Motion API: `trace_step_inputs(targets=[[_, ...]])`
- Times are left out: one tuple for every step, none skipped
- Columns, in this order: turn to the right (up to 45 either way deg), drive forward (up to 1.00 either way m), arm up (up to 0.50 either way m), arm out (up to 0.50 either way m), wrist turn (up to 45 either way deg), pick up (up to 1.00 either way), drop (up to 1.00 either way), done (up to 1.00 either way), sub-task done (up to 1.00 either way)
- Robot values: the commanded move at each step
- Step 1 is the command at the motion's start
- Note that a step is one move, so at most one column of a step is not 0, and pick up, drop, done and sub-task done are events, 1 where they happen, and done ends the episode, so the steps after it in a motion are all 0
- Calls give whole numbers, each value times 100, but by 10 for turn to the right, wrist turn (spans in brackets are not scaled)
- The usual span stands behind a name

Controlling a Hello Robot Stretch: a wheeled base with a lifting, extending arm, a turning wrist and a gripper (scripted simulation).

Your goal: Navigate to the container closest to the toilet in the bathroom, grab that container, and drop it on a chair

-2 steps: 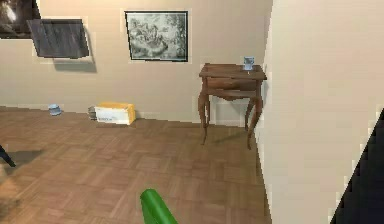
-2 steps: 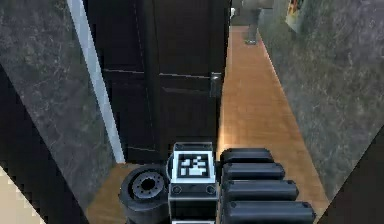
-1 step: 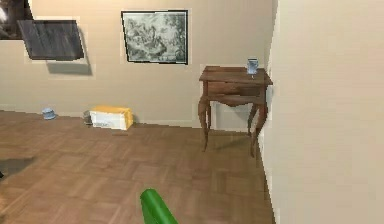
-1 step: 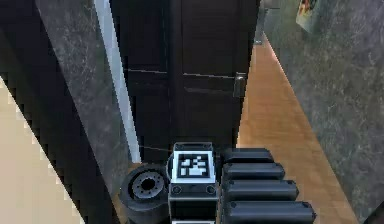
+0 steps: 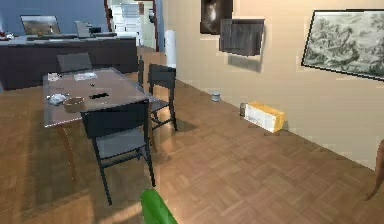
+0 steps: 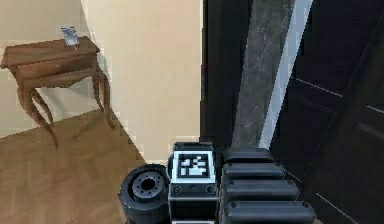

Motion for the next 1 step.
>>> trace_step_inputs(targets=[[-210, 0, 0, 0, 0, 0, 0, 0, 0]])
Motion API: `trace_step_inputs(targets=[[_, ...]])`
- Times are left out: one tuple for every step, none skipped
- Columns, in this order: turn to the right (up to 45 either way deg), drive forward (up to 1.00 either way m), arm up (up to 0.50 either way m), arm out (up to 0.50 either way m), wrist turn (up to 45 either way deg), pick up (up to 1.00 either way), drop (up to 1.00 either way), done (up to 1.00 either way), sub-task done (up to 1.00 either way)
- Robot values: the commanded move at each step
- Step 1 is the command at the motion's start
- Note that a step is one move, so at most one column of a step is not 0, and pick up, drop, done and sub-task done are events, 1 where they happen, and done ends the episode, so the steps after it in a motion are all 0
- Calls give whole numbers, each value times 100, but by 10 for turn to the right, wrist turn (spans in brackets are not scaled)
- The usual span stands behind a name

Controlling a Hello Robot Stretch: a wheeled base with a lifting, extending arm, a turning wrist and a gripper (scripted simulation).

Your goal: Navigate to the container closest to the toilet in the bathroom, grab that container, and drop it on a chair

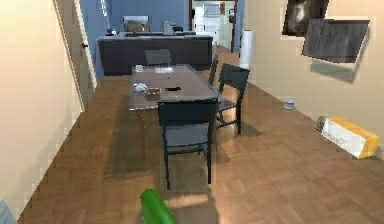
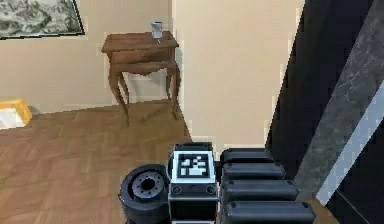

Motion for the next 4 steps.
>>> trace_step_inputs(targets=[[0, 70, 0, 0, 0, 0, 0, 0, 0], [-450, 0, 0, 0, 0, 0, 0, 0, 0], [-90, 0, 0, 0, 0, 0, 0, 0, 0], [0, 85, 0, 0, 0, 0, 0, 0, 0]])
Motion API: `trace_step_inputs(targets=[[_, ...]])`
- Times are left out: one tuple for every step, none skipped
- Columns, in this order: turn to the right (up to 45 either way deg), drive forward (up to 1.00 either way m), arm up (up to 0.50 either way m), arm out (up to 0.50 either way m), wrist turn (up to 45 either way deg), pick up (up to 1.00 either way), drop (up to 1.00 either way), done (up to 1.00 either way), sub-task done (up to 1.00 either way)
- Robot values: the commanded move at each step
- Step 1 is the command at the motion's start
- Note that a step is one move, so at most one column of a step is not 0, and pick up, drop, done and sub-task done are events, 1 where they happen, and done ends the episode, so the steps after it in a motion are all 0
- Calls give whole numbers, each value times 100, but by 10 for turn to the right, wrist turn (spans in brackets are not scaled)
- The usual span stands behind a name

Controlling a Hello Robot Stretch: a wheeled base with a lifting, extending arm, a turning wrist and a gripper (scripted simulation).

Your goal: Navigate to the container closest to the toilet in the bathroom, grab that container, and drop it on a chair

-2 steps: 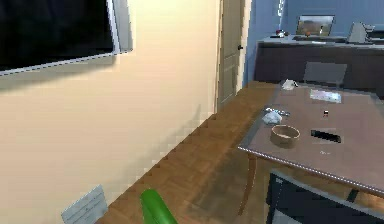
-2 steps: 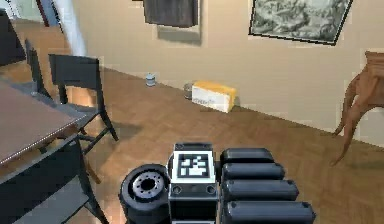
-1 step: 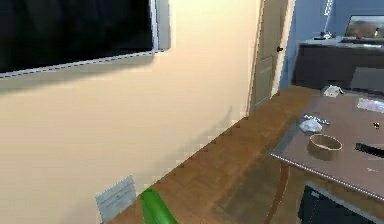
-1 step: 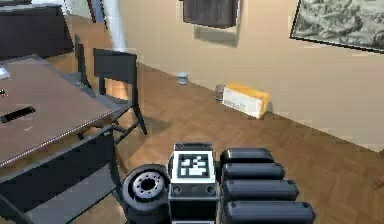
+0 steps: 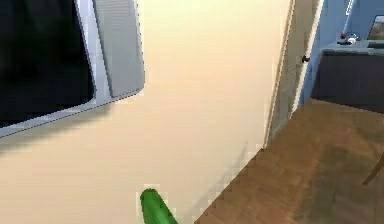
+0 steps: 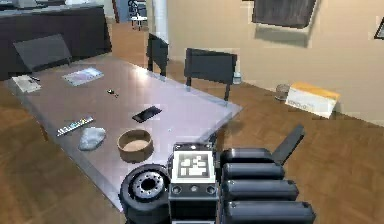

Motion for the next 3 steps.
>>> trace_step_inputs(targets=[[-450, 0, 0, 0, 0, 0, 0, 0, 0], [-450, 0, 0, 0, 0, 0, 0, 0, 0], [-390, 0, 0, 0, 0, 0, 0, 0, 0]])
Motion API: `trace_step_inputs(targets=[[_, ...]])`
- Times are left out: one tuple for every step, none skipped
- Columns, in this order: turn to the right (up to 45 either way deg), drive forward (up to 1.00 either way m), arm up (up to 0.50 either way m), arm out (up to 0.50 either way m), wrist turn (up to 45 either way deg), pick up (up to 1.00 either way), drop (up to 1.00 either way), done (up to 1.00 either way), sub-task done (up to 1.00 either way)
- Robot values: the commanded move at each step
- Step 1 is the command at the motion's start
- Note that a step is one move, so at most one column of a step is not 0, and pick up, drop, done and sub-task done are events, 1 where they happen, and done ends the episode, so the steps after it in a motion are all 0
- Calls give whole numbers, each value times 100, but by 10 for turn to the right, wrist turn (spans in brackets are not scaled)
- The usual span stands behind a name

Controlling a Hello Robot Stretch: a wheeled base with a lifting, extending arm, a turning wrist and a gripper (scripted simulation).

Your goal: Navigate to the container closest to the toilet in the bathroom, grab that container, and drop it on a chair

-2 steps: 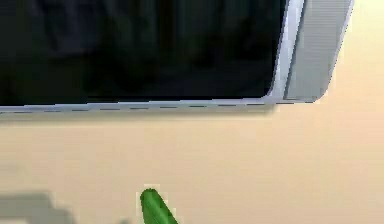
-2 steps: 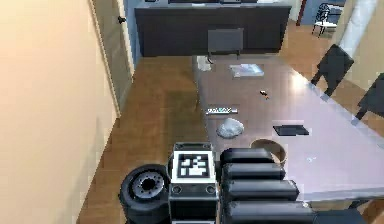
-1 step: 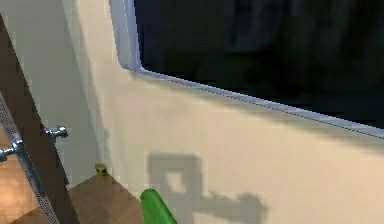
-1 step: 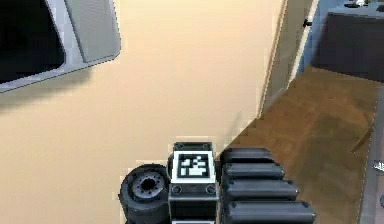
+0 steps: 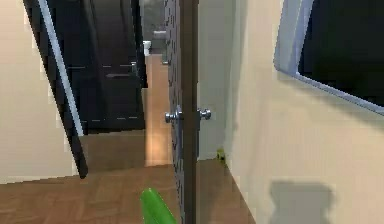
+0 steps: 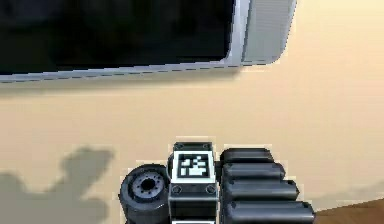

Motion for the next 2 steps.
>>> trace_step_inputs(targets=[[450, 0, 0, 0, 0, 0, 0, 0, 0], [450, 0, 0, 0, 0, 0, 0, 0, 0]])
